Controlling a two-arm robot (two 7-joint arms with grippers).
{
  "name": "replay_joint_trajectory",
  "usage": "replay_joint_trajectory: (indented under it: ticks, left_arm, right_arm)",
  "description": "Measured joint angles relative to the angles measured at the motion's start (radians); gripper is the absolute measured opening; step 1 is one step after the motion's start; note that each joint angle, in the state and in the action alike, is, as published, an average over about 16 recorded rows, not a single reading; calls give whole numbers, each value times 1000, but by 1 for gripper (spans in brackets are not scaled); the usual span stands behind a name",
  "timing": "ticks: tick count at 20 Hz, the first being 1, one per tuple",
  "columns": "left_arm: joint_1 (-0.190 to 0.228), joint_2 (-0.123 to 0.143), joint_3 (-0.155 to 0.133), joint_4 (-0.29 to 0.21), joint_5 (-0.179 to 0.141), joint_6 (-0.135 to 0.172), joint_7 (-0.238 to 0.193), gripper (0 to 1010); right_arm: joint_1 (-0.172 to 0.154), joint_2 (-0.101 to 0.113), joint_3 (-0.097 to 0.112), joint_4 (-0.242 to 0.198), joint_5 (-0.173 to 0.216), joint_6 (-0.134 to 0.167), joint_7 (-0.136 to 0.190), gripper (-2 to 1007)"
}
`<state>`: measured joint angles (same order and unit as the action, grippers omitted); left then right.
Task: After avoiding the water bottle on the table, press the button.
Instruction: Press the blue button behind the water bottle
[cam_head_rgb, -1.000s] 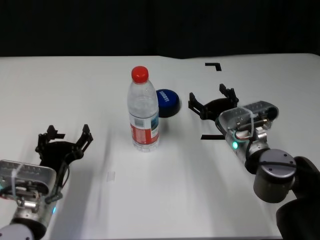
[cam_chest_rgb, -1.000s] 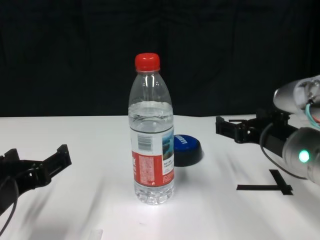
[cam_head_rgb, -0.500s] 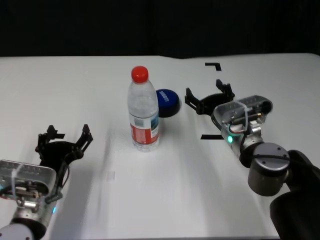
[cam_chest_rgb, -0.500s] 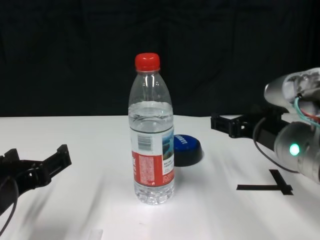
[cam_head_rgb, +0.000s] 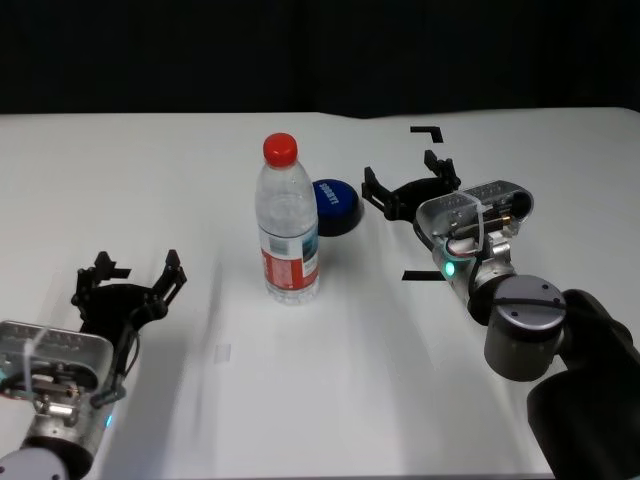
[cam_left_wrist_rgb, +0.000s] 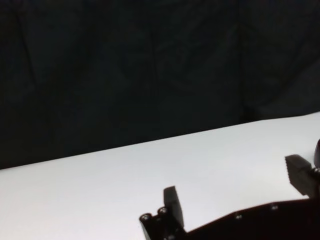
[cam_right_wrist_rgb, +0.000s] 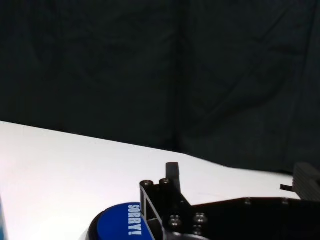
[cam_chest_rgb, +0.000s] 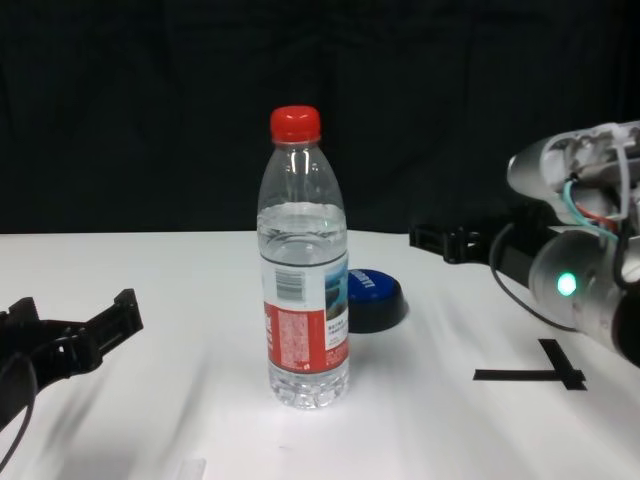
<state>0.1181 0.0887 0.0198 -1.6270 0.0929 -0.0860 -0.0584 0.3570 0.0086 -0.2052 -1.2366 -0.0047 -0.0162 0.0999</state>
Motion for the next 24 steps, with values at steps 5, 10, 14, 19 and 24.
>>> replay_joint_trajectory:
  ticks: [5,10,14,19,24]
  left_arm:
    - [0,0,0,0,0,0,0,1003]
    - [0,0,0,0,0,0,0,1003]
    - [0,0,0,0,0,0,0,1003]
    - [0,0,0,0,0,0,0,1003]
    - [0,0,0,0,0,0,0,1003]
  right_arm:
    - [23,-9,-1,29,-4,-3,-2,1003]
    - [49,-13,-2,63,-6,-5,3,1003]
    - [69,-13,-3,90,-6,-7,10,1003]
    - [89,-11,-6,116,-6,-7,20,1003]
    - [103,-10,-9,137,-4,-6,26,1003]
